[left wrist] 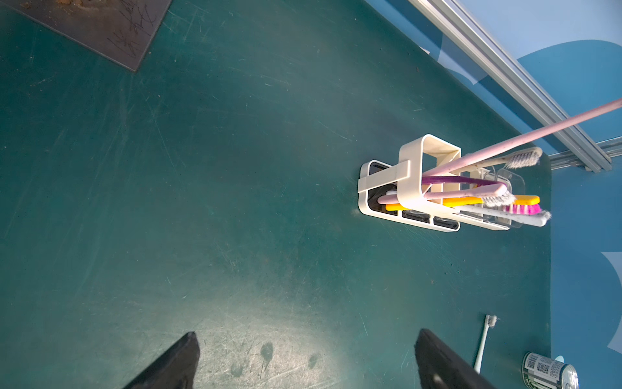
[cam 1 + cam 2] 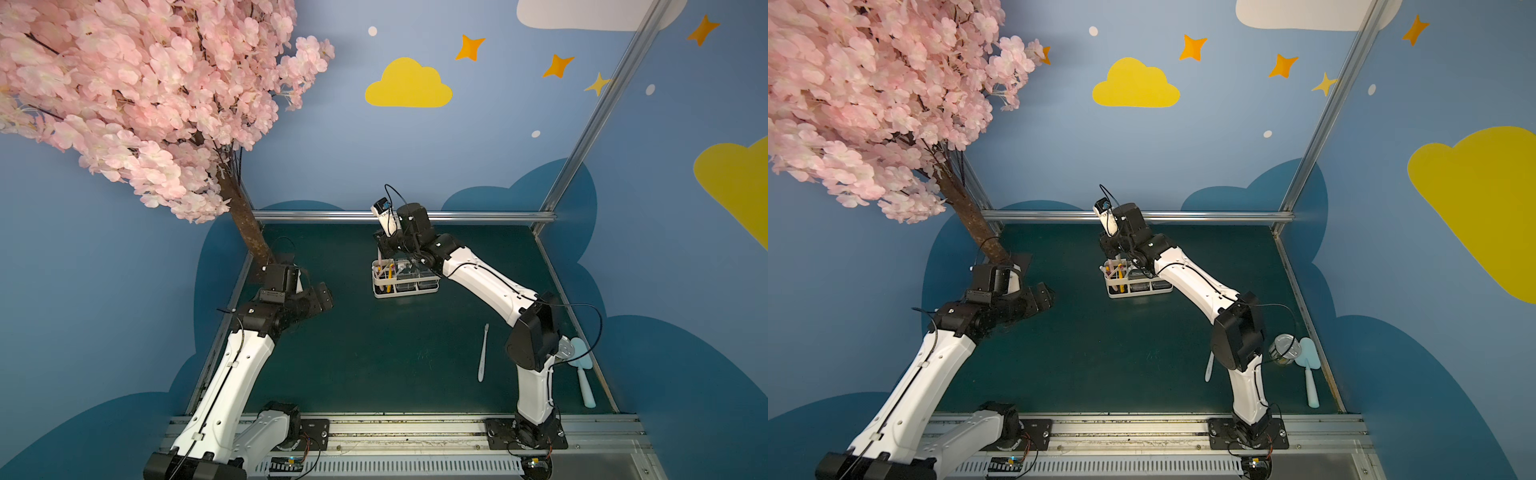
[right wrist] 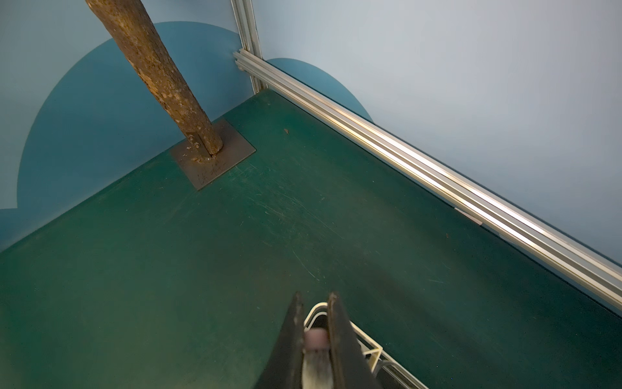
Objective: Place the toothbrush into the toothbrush holder
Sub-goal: Place the toothbrush in the toothbrush holder.
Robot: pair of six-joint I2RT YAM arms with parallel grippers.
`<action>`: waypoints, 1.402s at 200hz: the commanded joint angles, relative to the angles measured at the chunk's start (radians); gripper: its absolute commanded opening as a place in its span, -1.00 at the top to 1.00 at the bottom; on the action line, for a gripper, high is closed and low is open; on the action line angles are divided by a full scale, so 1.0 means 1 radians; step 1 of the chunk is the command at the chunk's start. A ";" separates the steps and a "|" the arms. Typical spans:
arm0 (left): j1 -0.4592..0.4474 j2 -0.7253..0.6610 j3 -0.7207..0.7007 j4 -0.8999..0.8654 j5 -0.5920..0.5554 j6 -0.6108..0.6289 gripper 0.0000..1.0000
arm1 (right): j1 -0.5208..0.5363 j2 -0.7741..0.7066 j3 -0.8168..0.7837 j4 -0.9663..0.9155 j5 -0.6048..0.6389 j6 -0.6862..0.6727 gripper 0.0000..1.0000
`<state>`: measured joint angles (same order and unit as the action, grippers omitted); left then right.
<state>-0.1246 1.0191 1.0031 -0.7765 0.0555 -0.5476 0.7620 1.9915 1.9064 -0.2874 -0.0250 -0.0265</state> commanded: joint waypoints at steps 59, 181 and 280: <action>0.010 -0.016 -0.014 0.009 0.020 -0.003 -0.99 | 0.007 0.026 -0.099 0.110 -0.009 0.023 1.00; 0.017 -0.013 -0.017 0.014 0.029 -0.002 -0.99 | 0.011 0.038 -0.205 0.191 -0.016 0.054 1.00; 0.020 -0.008 -0.018 0.016 0.035 -0.004 -0.99 | 0.008 0.026 -0.230 0.194 -0.032 0.073 0.80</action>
<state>-0.1112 1.0191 0.9947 -0.7612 0.0788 -0.5480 0.7673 2.0182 1.6863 -0.1032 -0.0319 0.0265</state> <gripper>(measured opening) 0.996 0.131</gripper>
